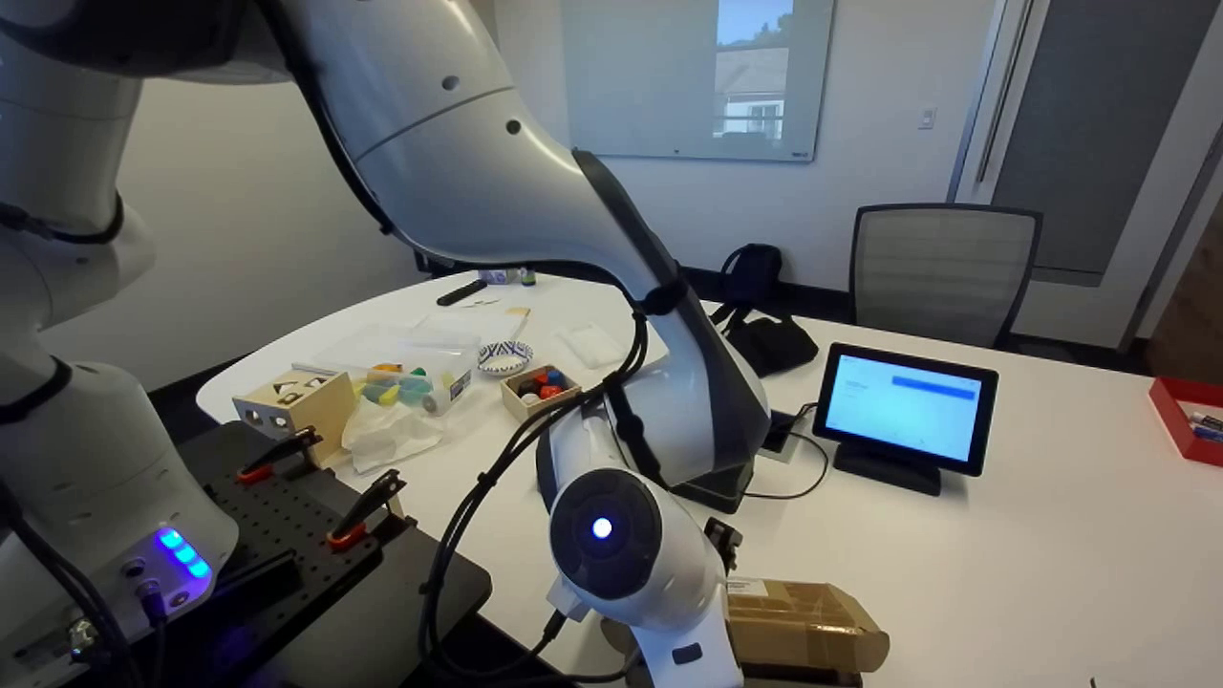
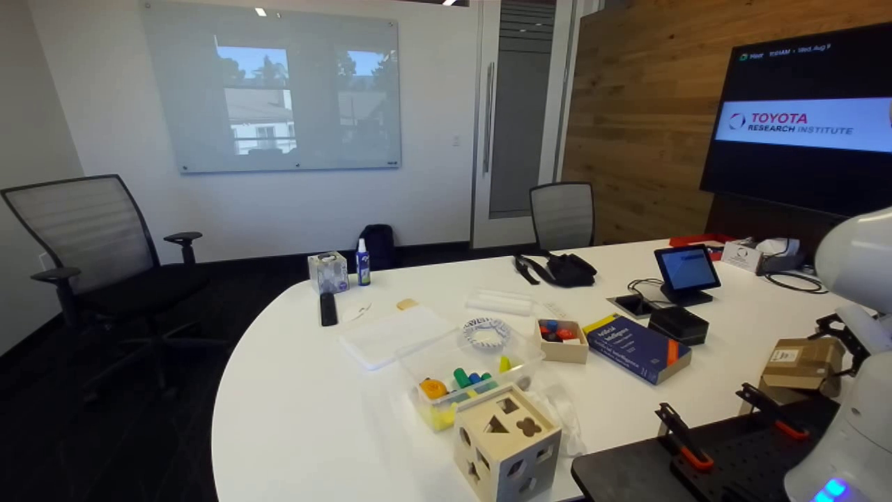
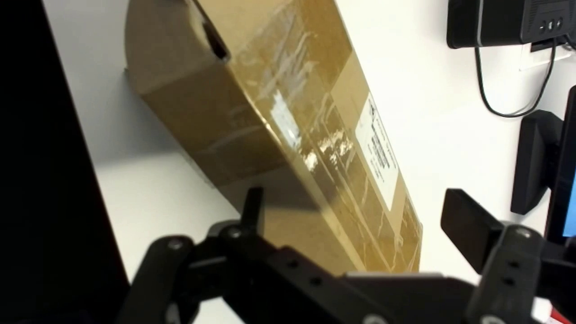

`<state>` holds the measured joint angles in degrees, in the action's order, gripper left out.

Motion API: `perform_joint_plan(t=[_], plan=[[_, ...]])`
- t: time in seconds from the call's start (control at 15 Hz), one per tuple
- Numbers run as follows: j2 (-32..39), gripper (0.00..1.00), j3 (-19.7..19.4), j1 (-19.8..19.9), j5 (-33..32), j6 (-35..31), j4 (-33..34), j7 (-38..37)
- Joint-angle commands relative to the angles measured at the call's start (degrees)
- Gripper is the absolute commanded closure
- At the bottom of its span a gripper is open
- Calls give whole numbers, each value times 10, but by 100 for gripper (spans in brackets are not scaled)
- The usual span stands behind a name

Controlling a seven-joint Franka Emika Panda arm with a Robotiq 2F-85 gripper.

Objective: Press the center button of the black object next to the book, open the cardboard box, remove the cable and put it on the table

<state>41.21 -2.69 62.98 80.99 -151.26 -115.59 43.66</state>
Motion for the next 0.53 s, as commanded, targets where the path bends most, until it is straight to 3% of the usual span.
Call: perform_joint_plan(t=[0.0, 0.47], plan=[[-7, 0, -42, -38, 23, 13, -4, 12], [19, 0, -82, -82, 22, 3, 6, 4]])
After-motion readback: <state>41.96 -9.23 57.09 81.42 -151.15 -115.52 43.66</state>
